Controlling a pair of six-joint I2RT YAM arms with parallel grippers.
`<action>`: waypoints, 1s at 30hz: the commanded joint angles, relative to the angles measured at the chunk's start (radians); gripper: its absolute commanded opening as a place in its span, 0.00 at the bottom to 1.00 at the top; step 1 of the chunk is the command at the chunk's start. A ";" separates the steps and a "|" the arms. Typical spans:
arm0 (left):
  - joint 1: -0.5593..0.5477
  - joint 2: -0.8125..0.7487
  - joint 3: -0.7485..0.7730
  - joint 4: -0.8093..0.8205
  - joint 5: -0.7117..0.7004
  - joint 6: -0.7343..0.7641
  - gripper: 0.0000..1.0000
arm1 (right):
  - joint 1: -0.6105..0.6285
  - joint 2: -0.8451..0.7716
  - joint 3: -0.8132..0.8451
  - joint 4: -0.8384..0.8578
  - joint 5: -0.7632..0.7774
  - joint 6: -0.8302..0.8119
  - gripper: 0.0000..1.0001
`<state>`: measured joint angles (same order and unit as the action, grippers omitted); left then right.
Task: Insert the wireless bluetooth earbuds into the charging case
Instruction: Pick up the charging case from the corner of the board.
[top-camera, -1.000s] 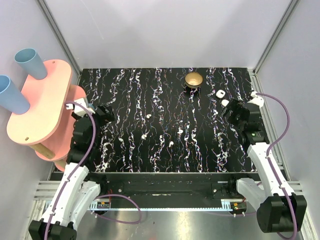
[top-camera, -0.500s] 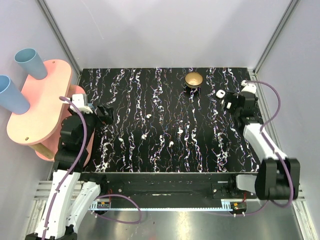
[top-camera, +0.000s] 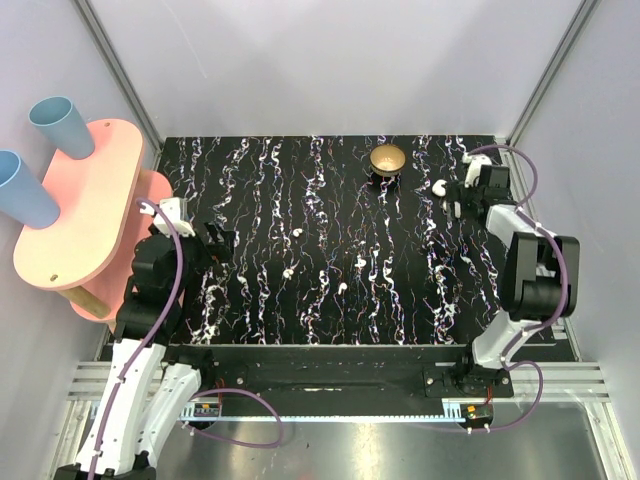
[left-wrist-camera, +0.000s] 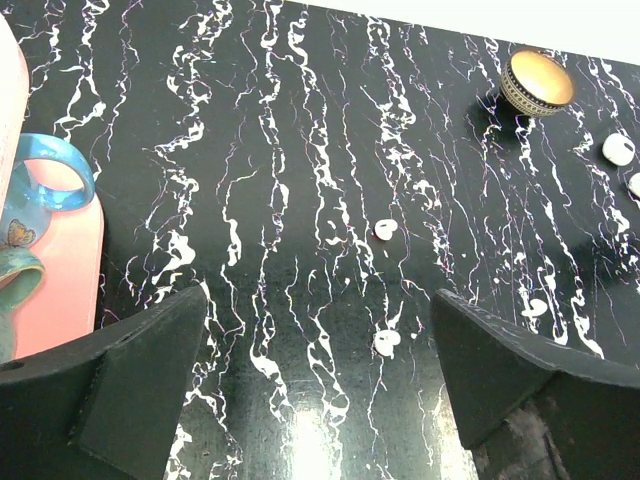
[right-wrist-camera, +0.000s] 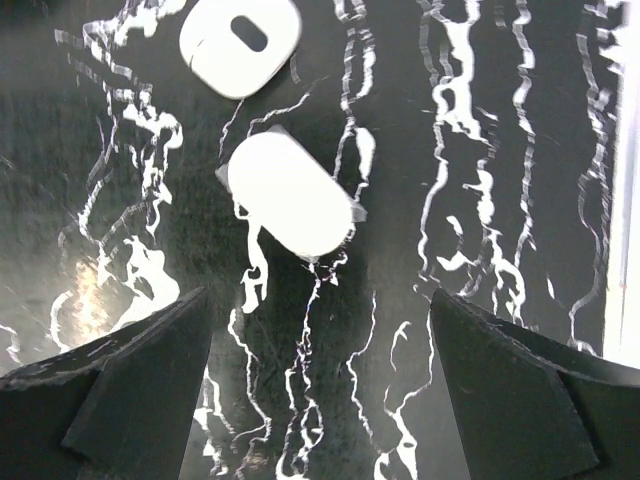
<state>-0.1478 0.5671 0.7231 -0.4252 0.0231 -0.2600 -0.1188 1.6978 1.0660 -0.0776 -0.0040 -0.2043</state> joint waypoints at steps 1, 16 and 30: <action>0.010 0.004 -0.001 0.034 0.049 -0.008 0.99 | 0.002 0.098 0.063 0.035 -0.113 -0.287 0.95; 0.030 0.011 -0.005 0.043 0.067 -0.016 0.99 | -0.005 0.269 0.215 -0.067 -0.192 -0.363 0.93; 0.042 0.014 -0.008 0.040 0.075 -0.024 0.99 | -0.005 0.336 0.296 -0.231 -0.212 -0.325 0.66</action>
<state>-0.1120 0.5781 0.7174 -0.4248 0.0753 -0.2703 -0.1211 2.0159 1.3251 -0.2173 -0.2047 -0.5304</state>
